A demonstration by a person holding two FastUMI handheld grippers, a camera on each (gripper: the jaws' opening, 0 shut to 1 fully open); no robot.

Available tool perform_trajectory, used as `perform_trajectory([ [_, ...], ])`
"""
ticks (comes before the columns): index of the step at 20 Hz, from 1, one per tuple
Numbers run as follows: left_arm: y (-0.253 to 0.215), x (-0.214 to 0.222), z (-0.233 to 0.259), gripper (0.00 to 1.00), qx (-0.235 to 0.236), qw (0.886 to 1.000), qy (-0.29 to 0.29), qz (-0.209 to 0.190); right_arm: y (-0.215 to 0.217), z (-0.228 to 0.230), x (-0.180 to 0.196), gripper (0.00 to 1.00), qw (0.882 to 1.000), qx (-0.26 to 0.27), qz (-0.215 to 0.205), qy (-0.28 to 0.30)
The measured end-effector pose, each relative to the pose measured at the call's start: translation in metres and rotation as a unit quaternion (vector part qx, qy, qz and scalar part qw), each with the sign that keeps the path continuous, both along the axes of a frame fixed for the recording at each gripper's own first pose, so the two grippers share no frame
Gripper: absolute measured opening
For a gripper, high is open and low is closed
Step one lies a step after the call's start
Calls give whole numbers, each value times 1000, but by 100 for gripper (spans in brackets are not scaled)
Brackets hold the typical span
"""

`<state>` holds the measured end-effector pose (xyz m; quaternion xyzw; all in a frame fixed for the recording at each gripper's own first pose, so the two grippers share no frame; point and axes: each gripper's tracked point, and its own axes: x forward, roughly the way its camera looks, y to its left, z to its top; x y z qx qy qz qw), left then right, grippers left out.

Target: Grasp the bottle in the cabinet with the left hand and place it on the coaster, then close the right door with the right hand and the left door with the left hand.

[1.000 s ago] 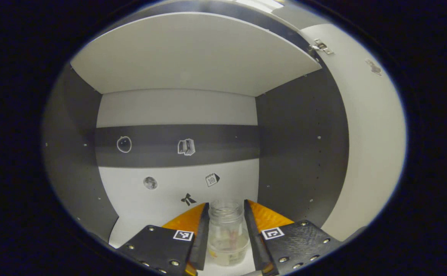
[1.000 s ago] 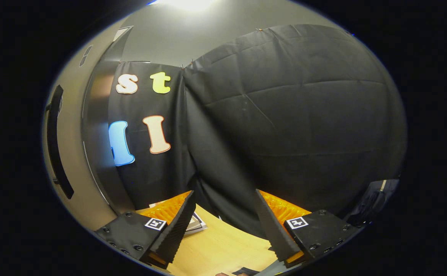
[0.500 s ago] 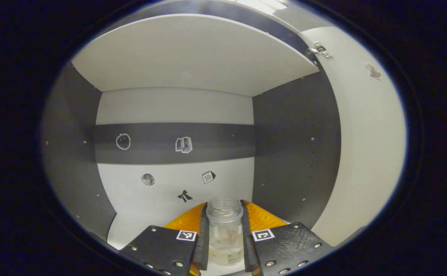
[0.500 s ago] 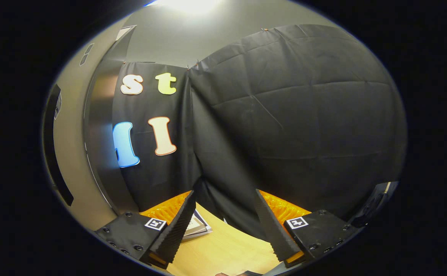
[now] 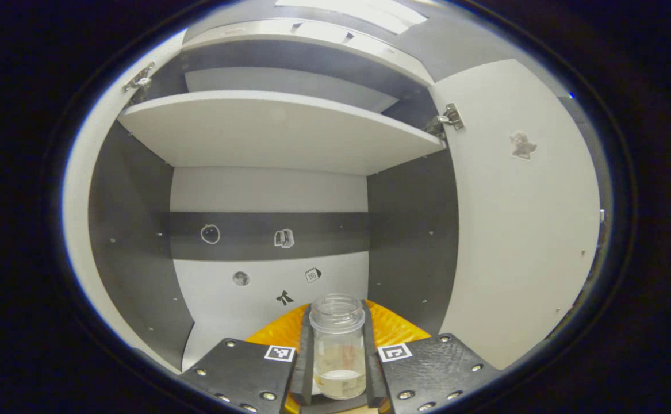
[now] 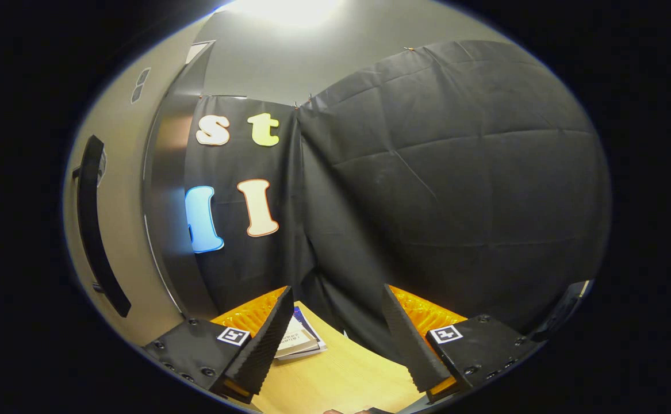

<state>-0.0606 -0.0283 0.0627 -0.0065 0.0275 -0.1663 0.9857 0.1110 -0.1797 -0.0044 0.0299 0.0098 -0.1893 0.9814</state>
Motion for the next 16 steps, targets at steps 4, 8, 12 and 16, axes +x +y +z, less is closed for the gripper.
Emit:
perform_trajectory([
  [4,13,-40,1,36,6,1000,-12,-8,10,6,-7,98,1000,-5,13,-1],
  [8,34,-76,-21,39,-20,1000,4,-3,19,10,-18,98,1000,-14,24,0],
  [12,44,-104,-60,39,-59,998,36,-8,27,16,-32,98,999,-23,31,1],
  [16,49,-132,-107,39,-75,996,57,-7,27,28,-49,97,999,-38,27,-5],
])
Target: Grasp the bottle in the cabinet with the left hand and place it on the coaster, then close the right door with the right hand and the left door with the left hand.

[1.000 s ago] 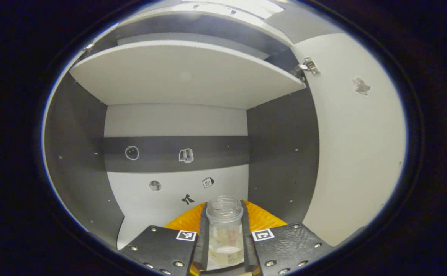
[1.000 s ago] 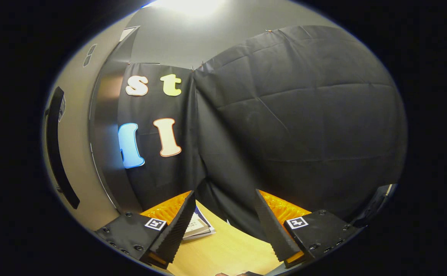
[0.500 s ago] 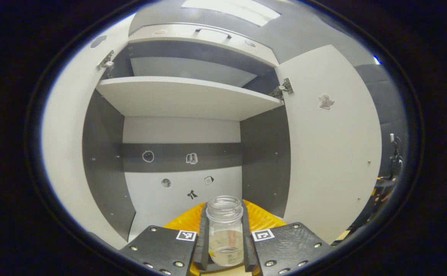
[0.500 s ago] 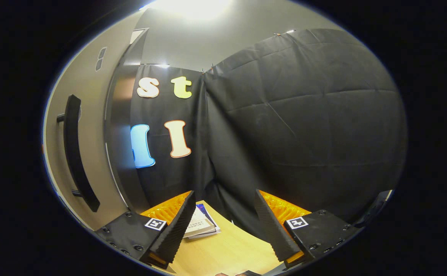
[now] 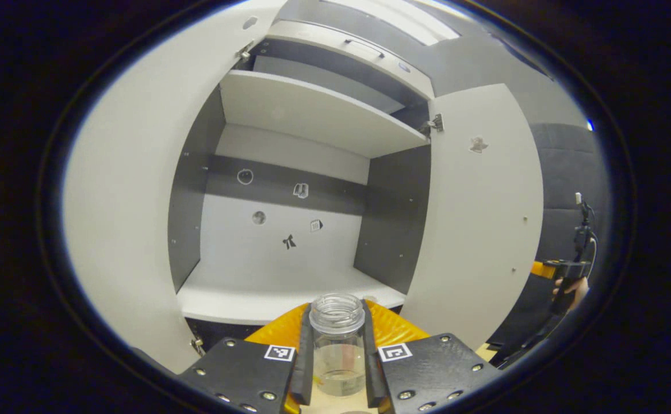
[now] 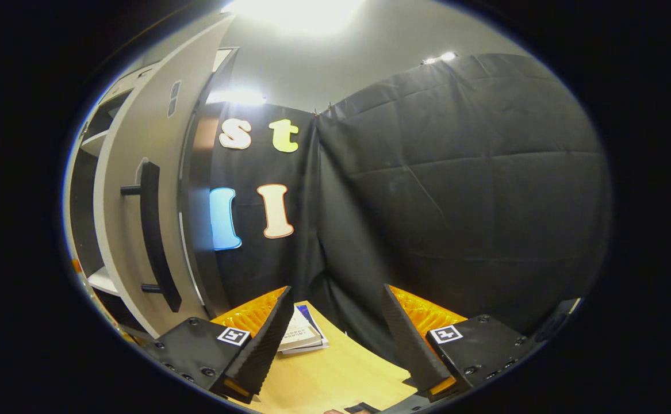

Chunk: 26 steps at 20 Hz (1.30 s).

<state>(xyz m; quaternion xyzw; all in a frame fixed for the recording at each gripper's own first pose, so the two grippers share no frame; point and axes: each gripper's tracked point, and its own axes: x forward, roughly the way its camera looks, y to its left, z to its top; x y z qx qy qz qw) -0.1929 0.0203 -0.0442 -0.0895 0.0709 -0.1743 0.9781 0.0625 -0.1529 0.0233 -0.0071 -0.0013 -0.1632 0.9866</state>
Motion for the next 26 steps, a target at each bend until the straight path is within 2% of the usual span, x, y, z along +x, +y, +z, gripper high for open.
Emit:
perform_trajectory([
  [2,-2,-13,-20,39,-1,1000,1,-1,1,5,-7,97,1000,-2,-2,-3],
  [3,-5,-20,-28,38,-1,1000,-2,-3,1,5,-11,92,1000,-2,-2,-3],
  [4,-6,-28,-34,38,7,1000,-13,-2,3,5,-16,92,1000,-2,-1,-2],
  [5,-8,-33,-41,37,16,1000,-24,1,5,4,-19,97,1000,-4,0,0],
  [7,-16,-45,-63,36,26,999,-24,-5,6,0,-28,97,1000,-5,-2,5],
  [8,-21,-47,-76,36,27,999,-15,-10,7,0,-32,92,1000,-3,-2,5],
  [9,-24,-51,-89,37,25,1000,-6,-13,7,-1,-35,92,1000,1,-3,7],
  [10,-30,-57,-102,39,20,1000,3,-17,7,-1,-38,98,1000,2,-5,9],
  [16,-53,-69,-167,39,1,998,53,-19,13,0,-56,98,1000,-25,-2,13],
  [17,-56,-69,-178,37,1,998,60,-18,13,-1,-58,92,1000,-27,-2,14],
  [20,-70,-75,-205,37,20,996,77,-28,14,0,-62,92,1000,-26,-3,15],
  [26,-87,-88,-229,39,67,993,84,-55,6,-2,-73,92,999,-35,-21,27],
])
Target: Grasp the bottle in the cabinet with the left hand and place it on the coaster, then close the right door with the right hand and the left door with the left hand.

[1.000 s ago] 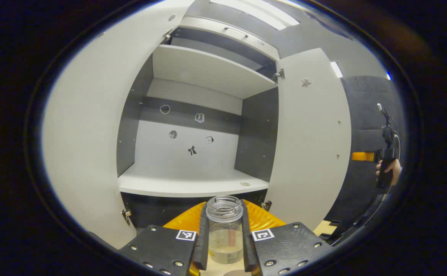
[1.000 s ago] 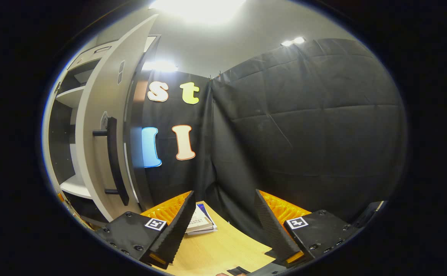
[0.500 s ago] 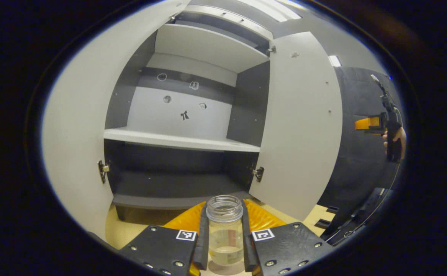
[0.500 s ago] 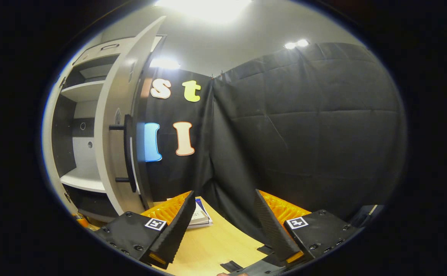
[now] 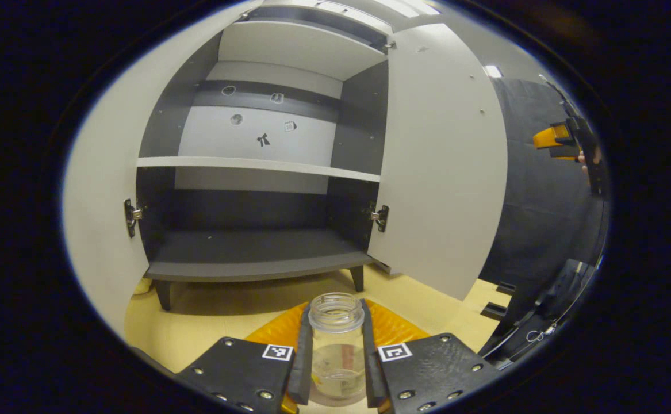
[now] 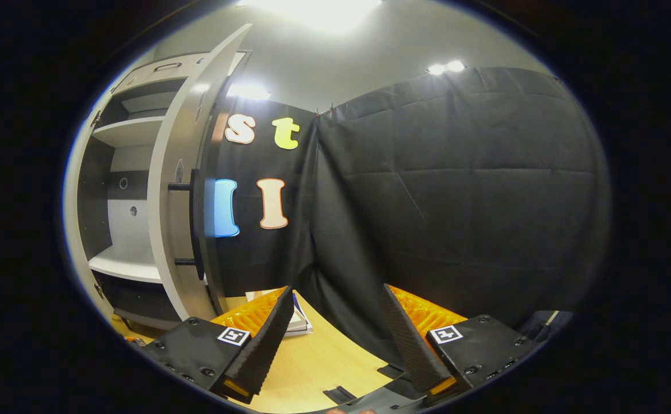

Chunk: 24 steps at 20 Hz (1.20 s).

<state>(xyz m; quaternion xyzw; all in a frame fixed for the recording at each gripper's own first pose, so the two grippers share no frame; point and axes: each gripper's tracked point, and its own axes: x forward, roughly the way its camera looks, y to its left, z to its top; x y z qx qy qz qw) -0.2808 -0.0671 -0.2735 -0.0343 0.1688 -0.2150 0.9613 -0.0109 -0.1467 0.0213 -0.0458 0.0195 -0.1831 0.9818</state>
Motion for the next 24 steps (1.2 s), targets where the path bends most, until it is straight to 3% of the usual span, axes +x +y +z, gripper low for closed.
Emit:
perform_trajectory([
  [1,-1,-1,-2,39,14,1000,-3,-1,1,0,-2,98,1000,-10,-1,3],
  [3,-3,-3,-4,40,22,1000,-10,-1,8,1,-5,98,1000,-25,4,7],
  [9,-4,-16,-10,43,17,1000,6,17,35,14,-5,98,998,-33,46,-11],
  [10,-1,-18,-10,44,14,1000,12,20,35,14,-2,92,998,-35,50,-12],
  [12,1,-19,-11,42,15,999,20,25,37,10,12,92,998,-29,60,-10],
  [14,-2,-22,-6,60,15,999,22,23,37,12,26,92,997,-18,73,-13],
  [15,-3,-23,-6,84,18,999,29,27,35,13,35,92,997,-13,78,-14],
  [18,-8,-32,4,88,4,997,66,43,28,12,56,92,995,7,95,-15],
  [24,12,-59,90,88,-11,992,47,114,7,5,103,98,992,33,122,-12],
])
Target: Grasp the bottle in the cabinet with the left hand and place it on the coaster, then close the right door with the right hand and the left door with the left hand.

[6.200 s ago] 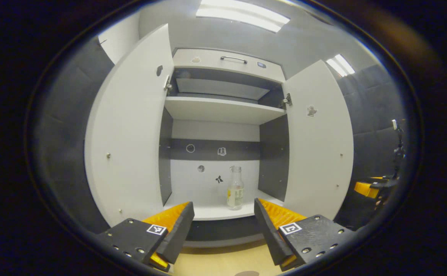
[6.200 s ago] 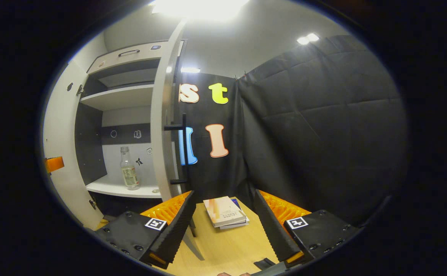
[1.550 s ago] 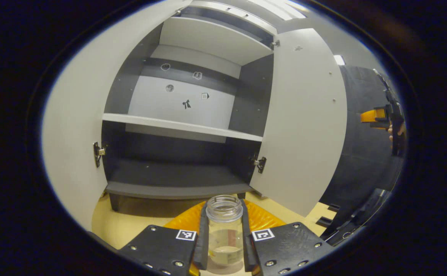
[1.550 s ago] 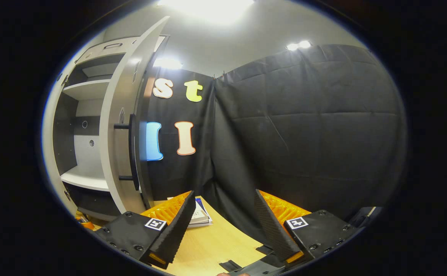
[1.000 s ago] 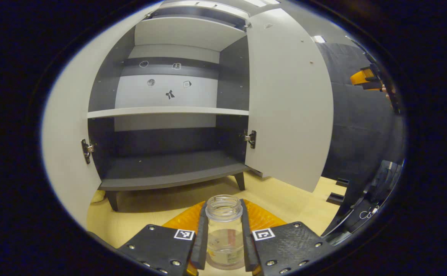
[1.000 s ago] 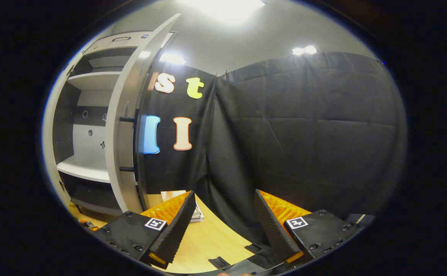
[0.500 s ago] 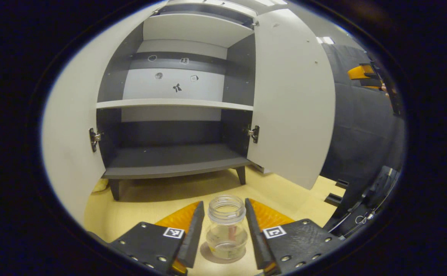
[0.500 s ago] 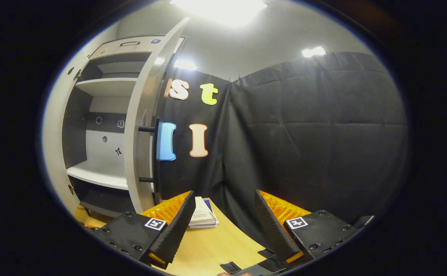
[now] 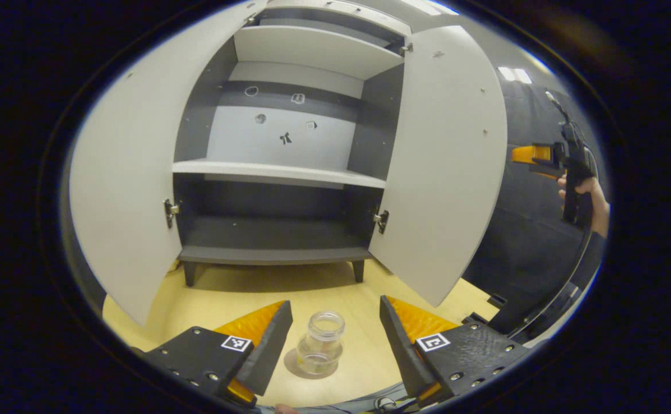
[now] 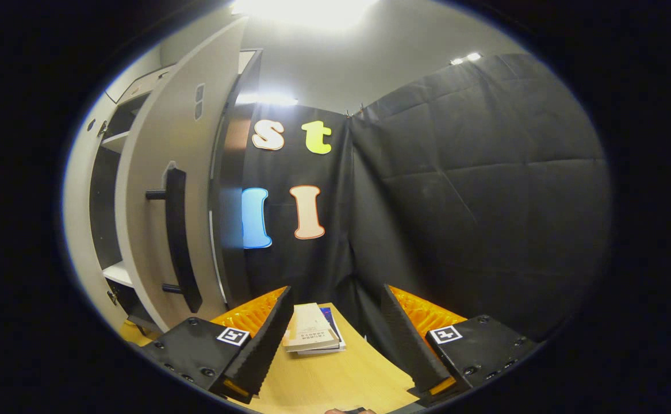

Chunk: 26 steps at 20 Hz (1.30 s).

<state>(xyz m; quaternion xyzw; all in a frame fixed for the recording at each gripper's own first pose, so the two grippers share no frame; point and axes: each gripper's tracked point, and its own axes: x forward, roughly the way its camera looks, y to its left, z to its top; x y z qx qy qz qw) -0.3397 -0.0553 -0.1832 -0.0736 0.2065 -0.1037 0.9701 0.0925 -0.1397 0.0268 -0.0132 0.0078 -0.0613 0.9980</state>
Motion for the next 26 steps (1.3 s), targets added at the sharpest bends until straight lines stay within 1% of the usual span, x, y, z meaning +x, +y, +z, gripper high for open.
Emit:
perform_trajectory([
  [1,10,-3,19,87,4,1000,-11,21,-2,3,7,98,1000,8,7,-1],
  [2,18,-4,37,87,8,999,-22,40,-2,7,15,98,1000,13,15,-5],
  [3,27,-6,56,88,14,997,-35,63,-3,11,21,98,1000,16,22,-9],
  [4,40,-8,74,87,21,995,-47,84,-1,12,28,98,999,21,34,-9],
  [7,69,-12,127,86,44,986,-87,134,9,13,40,98,996,36,82,5],
  [9,81,-18,159,88,60,979,-109,161,15,18,44,98,993,39,111,8],
  [10,85,-20,172,87,69,976,-113,170,19,20,46,98,991,40,126,10],
  [11,87,-22,185,86,78,974,-114,180,23,23,47,98,989,40,140,12],
  [13,89,-21,210,88,95,968,-116,200,31,29,49,98,985,35,168,14],
  [14,89,-22,218,86,102,966,-114,211,34,30,49,98,982,35,183,17],
  [16,82,-20,224,86,104,965,-96,219,42,36,50,98,976,35,212,18],
  [18,69,-16,223,87,84,970,-76,215,47,40,53,98,970,31,239,19],
  [19,68,-14,225,87,82,969,-72,222,47,41,56,98,969,33,245,20],
  [20,73,-13,226,87,83,966,-70,233,46,39,57,98,968,36,247,28],
  [21,74,-9,228,87,83,966,-70,236,47,39,57,98,967,40,251,33],
  [22,71,-8,228,88,80,967,-72,232,49,43,56,100,967,42,251,33],
  [23,72,-4,228,88,78,968,-70,230,48,48,57,98,968,42,246,29],
  [26,80,11,232,87,65,970,-77,222,52,56,53,98,973,41,226,15],
])
